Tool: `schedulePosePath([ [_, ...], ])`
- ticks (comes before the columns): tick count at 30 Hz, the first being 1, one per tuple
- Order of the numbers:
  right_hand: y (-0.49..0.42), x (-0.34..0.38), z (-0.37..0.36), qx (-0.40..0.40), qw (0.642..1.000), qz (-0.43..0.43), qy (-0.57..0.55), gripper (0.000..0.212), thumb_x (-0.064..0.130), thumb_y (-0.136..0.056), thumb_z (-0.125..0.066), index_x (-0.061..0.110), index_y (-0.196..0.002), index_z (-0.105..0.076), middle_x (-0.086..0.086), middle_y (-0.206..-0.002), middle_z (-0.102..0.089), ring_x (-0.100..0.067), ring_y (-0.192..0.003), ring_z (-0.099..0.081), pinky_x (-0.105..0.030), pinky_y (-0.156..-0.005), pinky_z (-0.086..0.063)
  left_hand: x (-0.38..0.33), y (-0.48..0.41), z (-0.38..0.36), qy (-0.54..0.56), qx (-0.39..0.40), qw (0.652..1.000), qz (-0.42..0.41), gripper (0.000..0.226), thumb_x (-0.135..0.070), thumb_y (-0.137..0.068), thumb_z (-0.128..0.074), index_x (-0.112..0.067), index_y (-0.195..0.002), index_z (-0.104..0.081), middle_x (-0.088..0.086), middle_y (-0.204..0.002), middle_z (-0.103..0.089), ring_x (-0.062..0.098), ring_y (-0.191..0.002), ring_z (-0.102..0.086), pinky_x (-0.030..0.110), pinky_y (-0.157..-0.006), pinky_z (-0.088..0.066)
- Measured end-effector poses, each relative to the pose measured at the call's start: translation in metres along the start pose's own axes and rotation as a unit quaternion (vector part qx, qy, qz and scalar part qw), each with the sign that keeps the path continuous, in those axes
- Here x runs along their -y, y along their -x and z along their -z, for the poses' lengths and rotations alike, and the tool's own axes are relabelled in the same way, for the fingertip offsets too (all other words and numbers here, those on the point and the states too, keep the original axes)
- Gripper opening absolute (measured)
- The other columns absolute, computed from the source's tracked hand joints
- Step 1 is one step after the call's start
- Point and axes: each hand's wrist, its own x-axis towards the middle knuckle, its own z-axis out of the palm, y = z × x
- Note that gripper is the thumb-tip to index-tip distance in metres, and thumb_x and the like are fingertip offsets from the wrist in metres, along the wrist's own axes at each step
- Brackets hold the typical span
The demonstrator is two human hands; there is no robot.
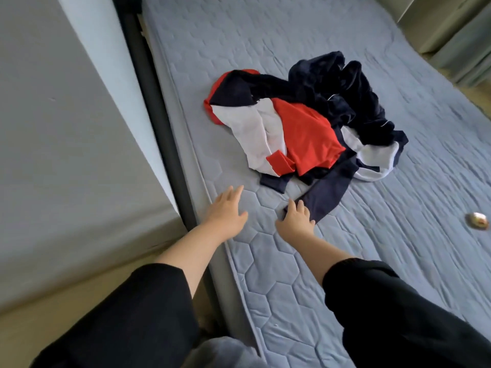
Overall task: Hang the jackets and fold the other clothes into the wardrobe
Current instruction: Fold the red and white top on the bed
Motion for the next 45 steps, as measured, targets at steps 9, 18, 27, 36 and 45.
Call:
schedulePosePath([
  [9, -0.086, -0.075, -0.087, 0.015, 0.996, 0.07, 0.062, 0.075, 0.053, -0.092, -0.044, 0.029, -0.152, -0.006, -0.001, -0.161, 0.003, -0.028, -0.146, -0.003, -0.054, -0.115, -0.016, 0.033, -0.053, -0.145, -0.137, -0.073, 0.983, 0.101, 0.063, -0.039, -0.097, -0.037, -0.029, -0.152, -0.006, 0.0, -0.161, 0.003, 0.022, -0.147, 0.004, 0.049, -0.116, -0.008],
  [18, -0.105, -0.097, -0.062, 0.109, 0.977, 0.177, 0.054, 0.082, 0.056, -0.089, -0.048, 0.03, -0.153, -0.003, -0.008, -0.16, 0.003, -0.036, -0.144, -0.005, -0.043, -0.118, -0.012, -0.022, -0.04, -0.219, -0.071, -0.153, 0.967, 0.19, 0.063, -0.034, -0.097, -0.035, -0.029, -0.152, -0.006, 0.001, -0.161, 0.006, 0.023, -0.147, 0.007, 0.051, -0.116, -0.004],
  [27, -0.102, -0.095, -0.085, -0.016, 0.973, 0.197, 0.116, 0.088, 0.065, -0.079, -0.043, 0.026, -0.151, -0.011, -0.01, -0.156, -0.013, -0.035, -0.141, -0.015, -0.058, -0.113, -0.008, -0.004, -0.024, -0.23, -0.085, -0.154, 0.972, 0.157, 0.064, -0.047, -0.097, -0.034, -0.031, -0.152, -0.005, -0.001, -0.161, 0.007, 0.02, -0.147, 0.009, 0.046, -0.116, -0.002],
  [36, -0.098, -0.073, -0.052, -0.331, 0.914, 0.215, -0.088, 0.034, 0.036, -0.088, -0.052, 0.011, -0.097, -0.072, -0.01, -0.109, -0.057, -0.031, -0.105, -0.045, -0.039, -0.088, -0.03, -0.011, -0.053, -0.21, -0.032, -0.102, 0.979, 0.176, 0.064, -0.043, -0.098, -0.032, -0.032, -0.152, 0.002, 0.001, -0.159, 0.016, 0.023, -0.145, 0.018, 0.053, -0.115, 0.004],
  [45, -0.162, 0.026, 0.011, -0.203, 0.953, 0.19, -0.12, 0.06, 0.032, -0.082, -0.061, 0.009, -0.135, -0.044, -0.006, -0.143, -0.037, -0.031, -0.128, -0.032, -0.043, -0.1, -0.036, -0.002, -0.071, -0.191, 0.091, -0.101, 0.984, 0.115, 0.064, -0.027, -0.093, -0.042, -0.031, -0.151, -0.014, -0.004, -0.16, 0.007, 0.016, -0.146, 0.012, 0.052, -0.116, 0.002],
])
